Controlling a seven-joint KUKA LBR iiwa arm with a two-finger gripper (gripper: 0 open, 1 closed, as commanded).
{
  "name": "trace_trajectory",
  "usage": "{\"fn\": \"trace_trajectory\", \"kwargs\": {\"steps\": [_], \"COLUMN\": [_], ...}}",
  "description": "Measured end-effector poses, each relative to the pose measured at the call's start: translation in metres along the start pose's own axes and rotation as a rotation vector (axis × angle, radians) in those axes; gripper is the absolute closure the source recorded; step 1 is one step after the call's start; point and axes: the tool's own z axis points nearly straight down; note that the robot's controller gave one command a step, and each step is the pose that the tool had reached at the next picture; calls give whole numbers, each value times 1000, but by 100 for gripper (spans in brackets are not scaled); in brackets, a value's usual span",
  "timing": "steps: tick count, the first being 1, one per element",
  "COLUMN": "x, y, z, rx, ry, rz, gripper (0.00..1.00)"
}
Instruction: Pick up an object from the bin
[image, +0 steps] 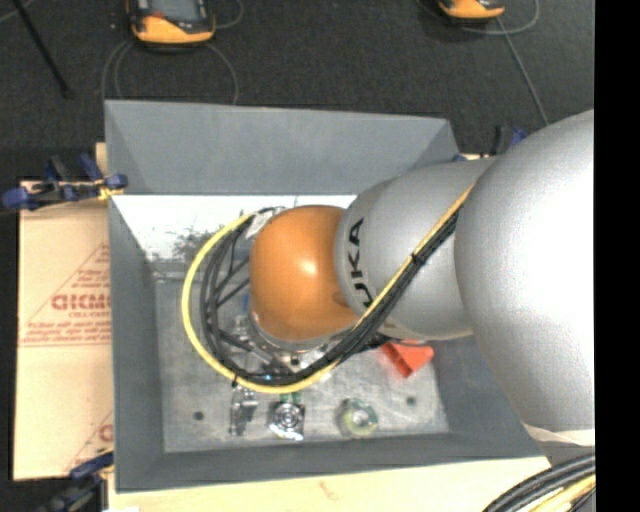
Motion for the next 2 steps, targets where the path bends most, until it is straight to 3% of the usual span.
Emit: {"fn": "trace_trajectory", "kwargs": {"steps": [1, 2], "x": [5, 15], "y": [-53, -109], "z": [56, 18], "rx": [0, 3], "ry": [-12, -12], "rz": [-123, -269], "gripper": [0, 0]}}
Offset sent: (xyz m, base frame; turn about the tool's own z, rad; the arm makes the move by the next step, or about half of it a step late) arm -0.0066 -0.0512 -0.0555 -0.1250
